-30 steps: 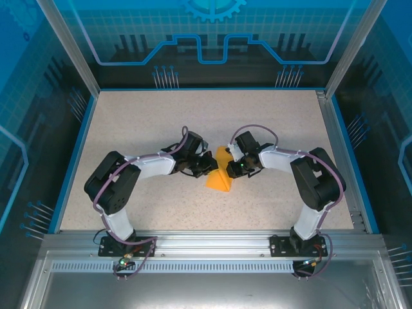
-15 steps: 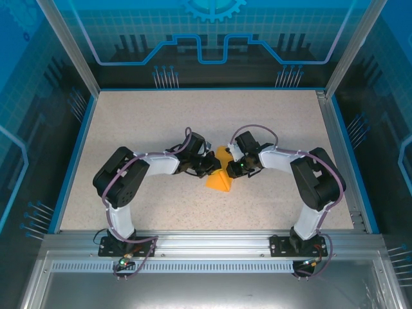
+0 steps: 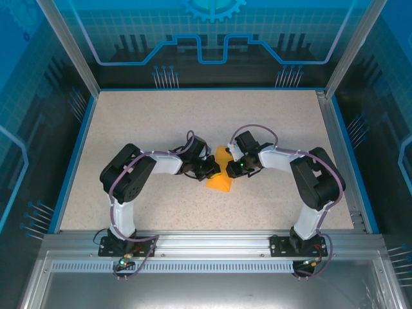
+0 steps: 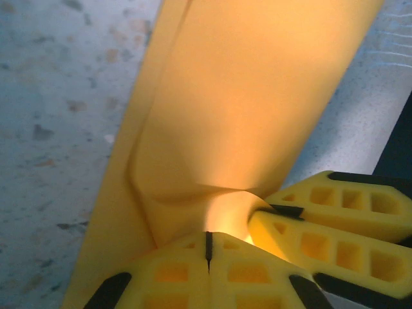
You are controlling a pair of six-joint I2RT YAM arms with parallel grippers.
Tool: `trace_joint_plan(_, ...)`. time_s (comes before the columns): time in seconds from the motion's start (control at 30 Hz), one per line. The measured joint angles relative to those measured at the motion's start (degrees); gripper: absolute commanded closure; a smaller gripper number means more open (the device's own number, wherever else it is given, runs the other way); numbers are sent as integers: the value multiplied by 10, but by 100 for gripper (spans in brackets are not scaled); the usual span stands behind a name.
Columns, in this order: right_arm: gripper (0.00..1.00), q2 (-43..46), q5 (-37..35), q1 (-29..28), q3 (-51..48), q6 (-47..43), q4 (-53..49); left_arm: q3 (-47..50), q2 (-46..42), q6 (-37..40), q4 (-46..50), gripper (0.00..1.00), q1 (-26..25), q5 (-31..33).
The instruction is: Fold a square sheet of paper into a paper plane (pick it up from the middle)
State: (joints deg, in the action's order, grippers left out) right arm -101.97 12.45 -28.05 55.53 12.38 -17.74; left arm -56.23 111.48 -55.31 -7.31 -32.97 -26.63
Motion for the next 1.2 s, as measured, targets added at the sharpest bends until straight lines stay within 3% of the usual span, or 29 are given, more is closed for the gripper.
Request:
trace_joint_plan(0.13,80,0,4,0,0,4,0,-3,3,7,1,100,-2,0)
trace_joint_plan(0.3,63,8,18,5,0,23,2,-3,3,15,1,100,-2,0)
trace_joint_plan(0.47,54,71,19,32,-18,43,2,-3,3,17,1,100,-2,0)
trace_joint_plan(0.53,57,104,24,45,-31,52,4,-3,3,17,1,100,-2,0)
trace_joint_plan(0.67,81,139,79,49,-60,79,27,-3,3,17,1,100,-2,0)
trace_joint_plan(0.8,92,127,123,18,-76,120,48,-3,3,17,0,100,-2,0)
trace_joint_plan(1.0,94,64,147,-28,-75,166,78,-3,3,19,0,100,-2,0)
trace_joint_plan(1.2,94,37,147,-40,-74,179,81,-3,3,30,1,100,-3,0)
